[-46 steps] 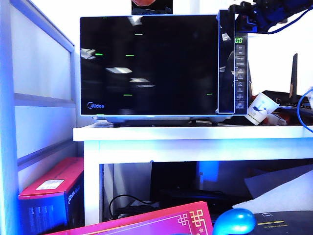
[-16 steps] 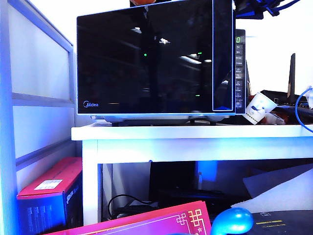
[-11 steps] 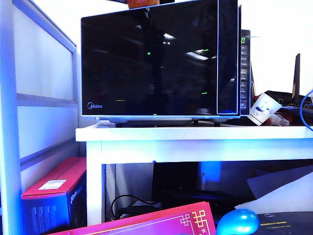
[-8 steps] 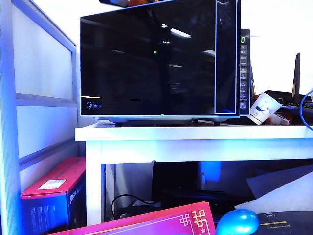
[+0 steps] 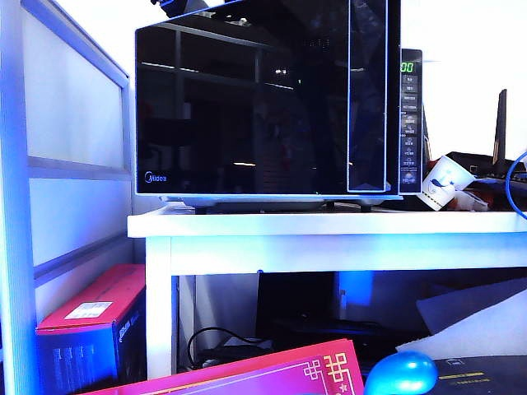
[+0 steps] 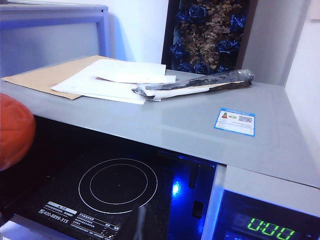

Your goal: Open the microwave door, place the orange inside the microwave, then close the microwave door.

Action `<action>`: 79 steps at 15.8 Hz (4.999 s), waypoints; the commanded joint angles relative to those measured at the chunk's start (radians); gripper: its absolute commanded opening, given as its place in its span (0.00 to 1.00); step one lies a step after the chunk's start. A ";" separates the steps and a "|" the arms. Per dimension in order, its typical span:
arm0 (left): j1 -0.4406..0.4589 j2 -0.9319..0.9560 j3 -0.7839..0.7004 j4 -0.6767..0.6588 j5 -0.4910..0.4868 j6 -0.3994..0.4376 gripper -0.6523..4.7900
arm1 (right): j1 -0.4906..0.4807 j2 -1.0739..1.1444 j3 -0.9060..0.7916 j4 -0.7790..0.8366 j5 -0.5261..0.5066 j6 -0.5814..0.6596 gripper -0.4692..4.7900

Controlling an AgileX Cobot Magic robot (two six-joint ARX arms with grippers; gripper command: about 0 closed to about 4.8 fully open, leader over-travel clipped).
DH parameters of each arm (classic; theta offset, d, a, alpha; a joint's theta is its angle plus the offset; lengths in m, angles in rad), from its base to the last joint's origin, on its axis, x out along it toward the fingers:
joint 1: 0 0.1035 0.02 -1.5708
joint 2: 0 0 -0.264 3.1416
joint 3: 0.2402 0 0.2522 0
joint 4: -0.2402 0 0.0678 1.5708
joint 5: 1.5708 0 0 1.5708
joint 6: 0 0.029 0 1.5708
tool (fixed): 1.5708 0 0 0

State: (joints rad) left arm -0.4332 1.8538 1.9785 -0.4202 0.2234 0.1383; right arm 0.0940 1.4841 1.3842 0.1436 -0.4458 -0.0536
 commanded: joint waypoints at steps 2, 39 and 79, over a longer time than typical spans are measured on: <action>-0.002 -0.014 0.000 -0.090 0.000 0.004 0.47 | 0.001 -0.005 0.004 0.009 -0.058 -0.003 0.11; 0.000 -0.060 0.000 -0.161 0.525 -0.396 0.47 | 0.047 0.031 0.003 -0.020 -0.528 -0.339 1.00; -0.001 -0.060 0.000 -0.158 0.637 -0.374 0.47 | 0.194 0.066 0.003 0.056 -0.473 -0.021 1.00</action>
State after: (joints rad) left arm -0.4324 1.7996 1.9766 -0.5877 0.8455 -0.2401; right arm 0.2871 1.5513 1.3842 0.2161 -0.9195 -0.0761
